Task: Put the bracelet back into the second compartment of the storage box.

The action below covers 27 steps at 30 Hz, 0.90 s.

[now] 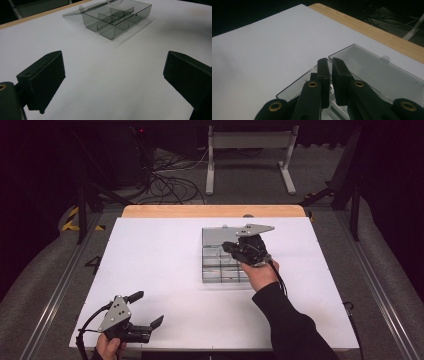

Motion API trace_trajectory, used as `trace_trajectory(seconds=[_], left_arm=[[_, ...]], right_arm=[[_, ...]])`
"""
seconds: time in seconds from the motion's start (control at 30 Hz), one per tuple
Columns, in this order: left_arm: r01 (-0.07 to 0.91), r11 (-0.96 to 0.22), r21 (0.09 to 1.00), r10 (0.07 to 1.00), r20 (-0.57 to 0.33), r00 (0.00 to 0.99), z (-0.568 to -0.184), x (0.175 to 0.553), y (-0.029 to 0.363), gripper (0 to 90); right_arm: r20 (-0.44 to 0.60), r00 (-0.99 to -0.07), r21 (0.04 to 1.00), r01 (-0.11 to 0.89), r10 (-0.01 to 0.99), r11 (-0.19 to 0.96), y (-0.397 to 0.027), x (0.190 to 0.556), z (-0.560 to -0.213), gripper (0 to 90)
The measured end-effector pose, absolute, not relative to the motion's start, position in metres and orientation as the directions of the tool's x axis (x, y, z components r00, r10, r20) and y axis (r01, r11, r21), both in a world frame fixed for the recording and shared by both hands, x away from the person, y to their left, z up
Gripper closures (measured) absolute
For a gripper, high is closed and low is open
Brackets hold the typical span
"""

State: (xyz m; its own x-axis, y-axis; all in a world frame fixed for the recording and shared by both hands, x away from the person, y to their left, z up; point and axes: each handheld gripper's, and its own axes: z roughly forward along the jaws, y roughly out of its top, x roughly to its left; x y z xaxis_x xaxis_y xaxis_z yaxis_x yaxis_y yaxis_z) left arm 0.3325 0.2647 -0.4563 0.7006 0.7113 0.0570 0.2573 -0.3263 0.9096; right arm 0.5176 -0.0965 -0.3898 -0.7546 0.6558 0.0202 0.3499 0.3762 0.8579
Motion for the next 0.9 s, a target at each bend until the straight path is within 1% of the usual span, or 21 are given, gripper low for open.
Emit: trace_trajectory(seconds=[0.2, 0.4, 0.9], left_arm=[[0.256, -0.325, 0.910, 0.711, 0.056, 0.701, -0.456, 0.333, 0.265, 4.5], [0.257, -0.324, 0.911, 0.710, 0.054, 0.703, -0.457, 0.333, 0.265, 4.5], [0.257, -0.326, 0.910, 0.708, 0.055, 0.704, -0.456, 0.332, 0.264, 4.5]], right_arm=[[0.049, -0.734, 0.850, 0.387, 0.678, 0.358, -0.099, 0.526, -0.396, 84.7], [0.055, -0.719, 0.841, 0.407, 0.693, 0.356, -0.100, 0.532, -0.400, 84.7], [0.082, -0.706, 0.815, 0.454, 0.703, 0.361, -0.098, 0.539, -0.410, 84.7]])
